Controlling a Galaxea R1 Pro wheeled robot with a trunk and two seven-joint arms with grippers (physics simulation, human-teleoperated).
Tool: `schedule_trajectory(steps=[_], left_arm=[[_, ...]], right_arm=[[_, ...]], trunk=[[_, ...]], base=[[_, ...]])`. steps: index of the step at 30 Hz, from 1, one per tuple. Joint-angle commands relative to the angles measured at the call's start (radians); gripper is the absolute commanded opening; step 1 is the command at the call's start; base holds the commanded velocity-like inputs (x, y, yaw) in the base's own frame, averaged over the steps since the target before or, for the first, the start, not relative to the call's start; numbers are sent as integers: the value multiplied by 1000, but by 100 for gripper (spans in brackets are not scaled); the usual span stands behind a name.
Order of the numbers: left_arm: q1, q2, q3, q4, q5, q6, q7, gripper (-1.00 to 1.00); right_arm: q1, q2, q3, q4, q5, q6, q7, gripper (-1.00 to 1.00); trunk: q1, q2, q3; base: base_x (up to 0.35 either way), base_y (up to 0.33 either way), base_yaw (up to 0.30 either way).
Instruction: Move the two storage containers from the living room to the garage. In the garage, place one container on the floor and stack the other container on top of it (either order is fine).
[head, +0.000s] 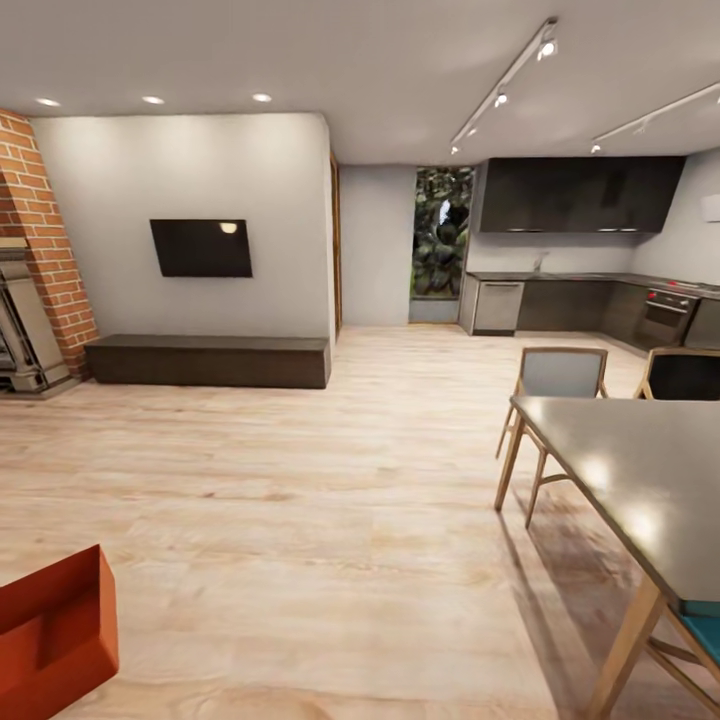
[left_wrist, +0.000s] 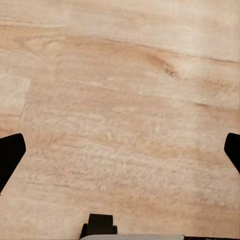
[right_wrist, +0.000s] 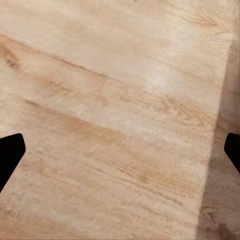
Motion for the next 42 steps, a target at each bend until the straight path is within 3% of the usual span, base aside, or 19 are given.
schedule_trajectory(steps=[1,42], left_arm=[[0,0,0,-1,11,0,-8,100],[0,0,0,-1,11,0,-8,100]], right_arm=[[-1,0,2,0,2,-2,-1,100],[-1,0,6,0,2,-2,-1,100]], trunk=[[1,0,-1],[1,0,-1]], base=[[329,0,0],[329,0,0]])
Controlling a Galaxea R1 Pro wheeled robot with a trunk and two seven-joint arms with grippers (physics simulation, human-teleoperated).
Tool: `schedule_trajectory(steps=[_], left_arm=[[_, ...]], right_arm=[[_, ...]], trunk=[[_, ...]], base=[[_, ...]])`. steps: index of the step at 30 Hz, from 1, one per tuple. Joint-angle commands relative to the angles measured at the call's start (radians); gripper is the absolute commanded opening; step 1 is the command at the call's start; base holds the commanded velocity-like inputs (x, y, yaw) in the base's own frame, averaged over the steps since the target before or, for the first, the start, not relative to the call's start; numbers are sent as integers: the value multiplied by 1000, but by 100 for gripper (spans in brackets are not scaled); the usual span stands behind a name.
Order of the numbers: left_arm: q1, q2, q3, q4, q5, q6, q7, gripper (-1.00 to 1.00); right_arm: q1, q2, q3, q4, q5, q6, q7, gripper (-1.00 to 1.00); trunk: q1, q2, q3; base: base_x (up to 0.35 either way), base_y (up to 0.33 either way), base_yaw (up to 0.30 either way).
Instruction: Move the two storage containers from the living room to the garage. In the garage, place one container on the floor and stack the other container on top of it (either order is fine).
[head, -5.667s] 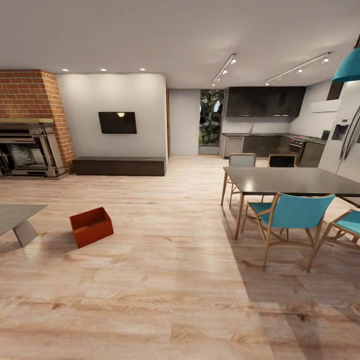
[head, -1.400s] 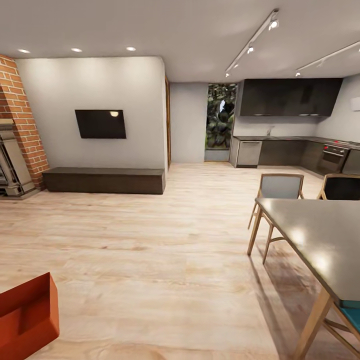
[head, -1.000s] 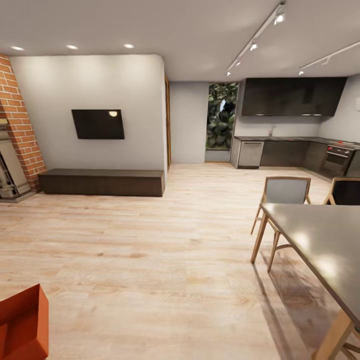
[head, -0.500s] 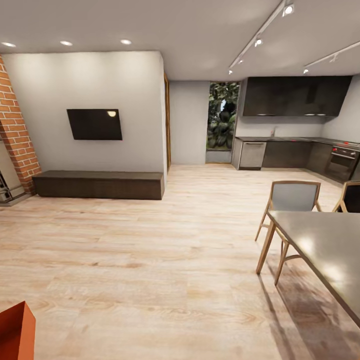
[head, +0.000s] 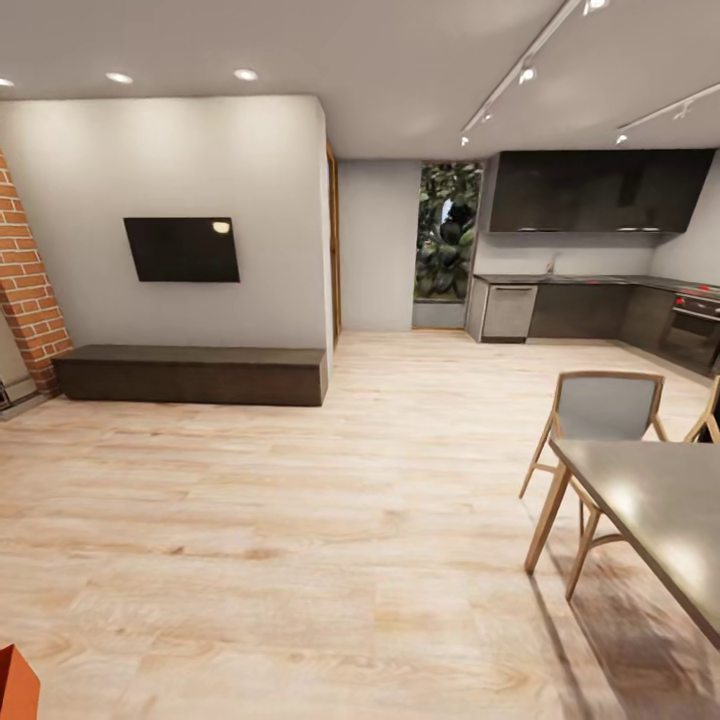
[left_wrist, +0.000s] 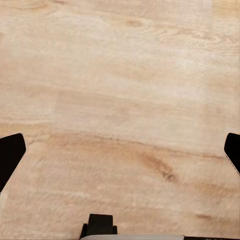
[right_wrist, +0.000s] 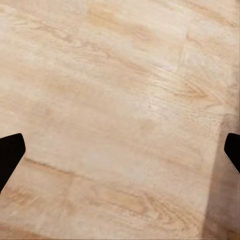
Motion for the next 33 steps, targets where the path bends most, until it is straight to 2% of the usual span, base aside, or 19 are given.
schedule_trajectory(steps=[1,33], left_arm=[[0,0,0,-1,11,0,-8,100],[0,-1,0,-1,10,0,12,100]], right_arm=[[-1,-1,3,1,1,-2,-1,100],[0,-1,3,0,0,-2,-1,100]], trunk=[[1,0,-1],[1,0,-1]], base=[[329,0,0],[329,0,0]])
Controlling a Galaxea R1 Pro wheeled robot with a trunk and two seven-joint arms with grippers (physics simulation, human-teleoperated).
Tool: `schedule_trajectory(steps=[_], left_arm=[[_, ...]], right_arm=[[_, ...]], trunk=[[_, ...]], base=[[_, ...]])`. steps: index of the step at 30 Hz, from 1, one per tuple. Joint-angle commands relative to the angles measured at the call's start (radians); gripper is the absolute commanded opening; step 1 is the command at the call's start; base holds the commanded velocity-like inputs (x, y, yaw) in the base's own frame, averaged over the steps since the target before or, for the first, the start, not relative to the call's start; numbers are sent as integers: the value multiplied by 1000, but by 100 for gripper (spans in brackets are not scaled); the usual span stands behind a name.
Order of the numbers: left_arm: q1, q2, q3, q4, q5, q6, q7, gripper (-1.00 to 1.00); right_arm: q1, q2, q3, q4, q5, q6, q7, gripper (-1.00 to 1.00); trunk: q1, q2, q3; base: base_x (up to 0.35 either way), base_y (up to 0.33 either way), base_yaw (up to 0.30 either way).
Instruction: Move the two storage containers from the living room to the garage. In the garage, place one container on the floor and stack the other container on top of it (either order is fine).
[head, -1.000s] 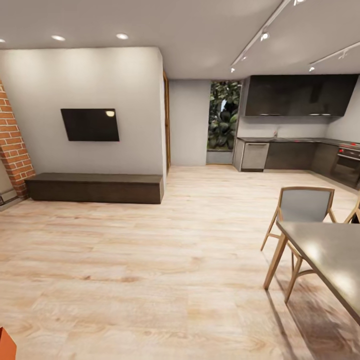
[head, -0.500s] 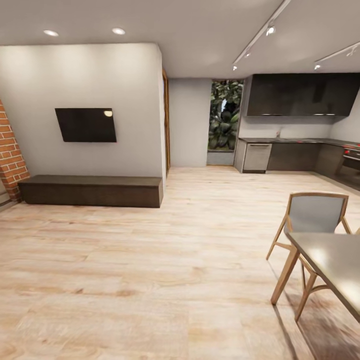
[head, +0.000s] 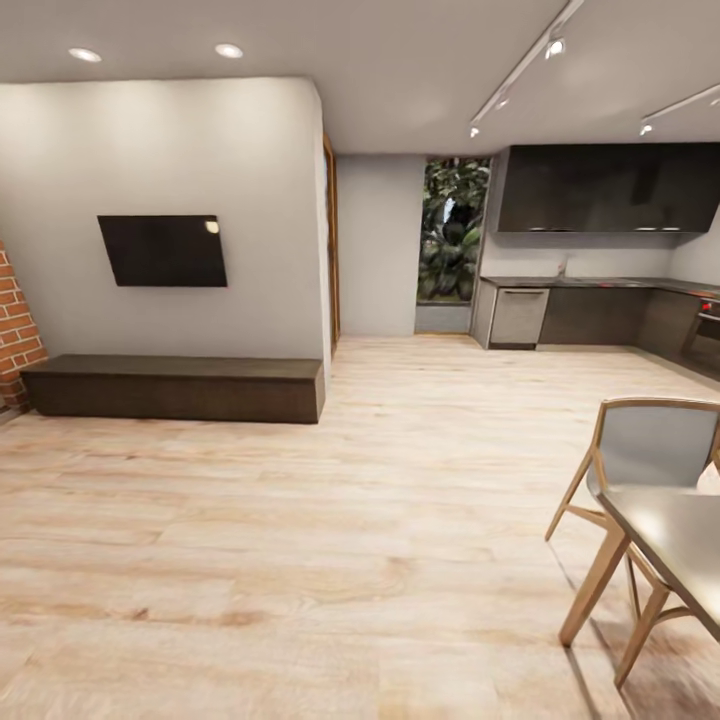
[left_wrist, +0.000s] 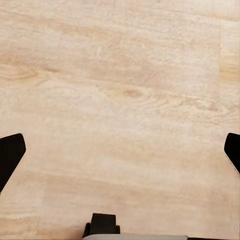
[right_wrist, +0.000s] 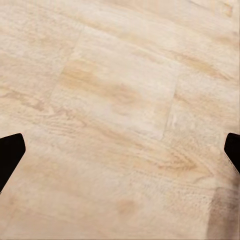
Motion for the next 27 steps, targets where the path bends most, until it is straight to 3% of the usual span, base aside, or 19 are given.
schedule_trajectory(steps=[1,27], left_arm=[[0,0,1,-1,10,0,-6,100],[0,0,0,-1,9,0,-6,100]], right_arm=[[-1,-1,3,0,2,-2,-1,100],[-1,-1,3,0,1,-2,-1,100]], trunk=[[1,0,-1],[1,0,-1]], base=[[329,0,0],[329,0,0]])
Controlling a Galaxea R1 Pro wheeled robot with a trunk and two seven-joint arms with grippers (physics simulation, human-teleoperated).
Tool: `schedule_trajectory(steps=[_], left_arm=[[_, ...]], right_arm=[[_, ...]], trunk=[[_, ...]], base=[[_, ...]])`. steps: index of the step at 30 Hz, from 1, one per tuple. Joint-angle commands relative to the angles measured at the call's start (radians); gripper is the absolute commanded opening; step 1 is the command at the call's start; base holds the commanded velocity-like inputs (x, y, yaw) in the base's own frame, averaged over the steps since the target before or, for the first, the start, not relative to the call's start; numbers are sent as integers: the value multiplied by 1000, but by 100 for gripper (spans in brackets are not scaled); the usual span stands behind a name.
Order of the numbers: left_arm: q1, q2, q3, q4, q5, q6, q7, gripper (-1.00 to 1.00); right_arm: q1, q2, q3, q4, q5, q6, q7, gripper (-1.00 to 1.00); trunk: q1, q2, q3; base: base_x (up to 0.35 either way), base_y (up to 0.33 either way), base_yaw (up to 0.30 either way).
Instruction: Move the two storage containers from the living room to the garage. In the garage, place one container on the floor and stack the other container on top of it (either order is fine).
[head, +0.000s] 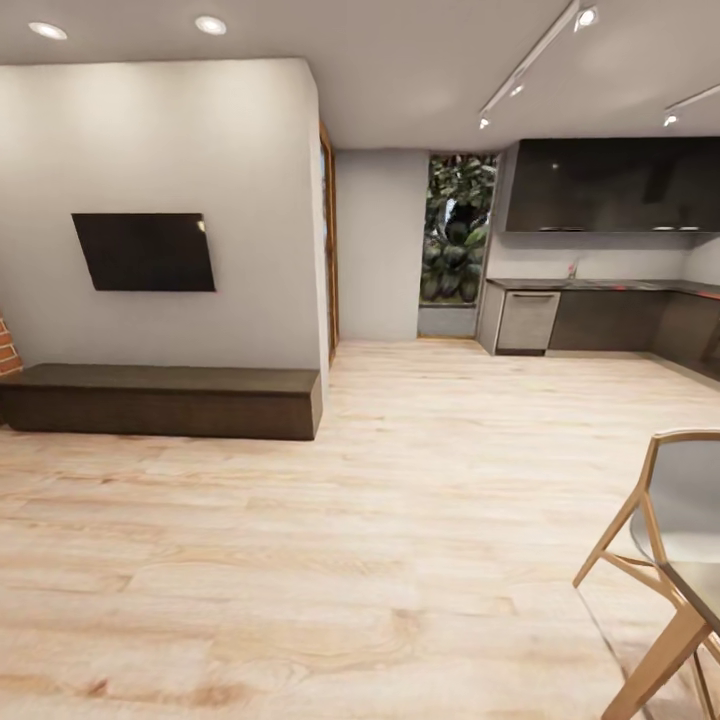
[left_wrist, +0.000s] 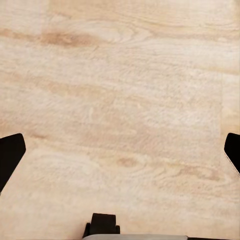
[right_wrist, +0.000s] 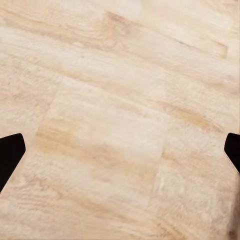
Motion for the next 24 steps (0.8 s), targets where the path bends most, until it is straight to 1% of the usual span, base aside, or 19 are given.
schedule_trajectory(steps=[1,4,7,24], left_arm=[[0,0,0,-1,10,0,-6,100],[0,0,0,-1,10,0,-6,100],[0,0,0,-1,10,0,-6,100],[0,0,0,-1,10,0,-6,100]], right_arm=[[-1,-1,3,0,1,-2,-1,100],[-1,-1,3,0,1,-2,-1,100],[0,-1,3,0,1,-2,-1,100],[0,-1,2,0,0,-2,-1,100]], trunk=[[1,0,-1],[1,0,-1],[1,0,-1],[1,0,-1]], base=[[329,0,0],[329,0,12],[329,0,121],[329,0,243]])
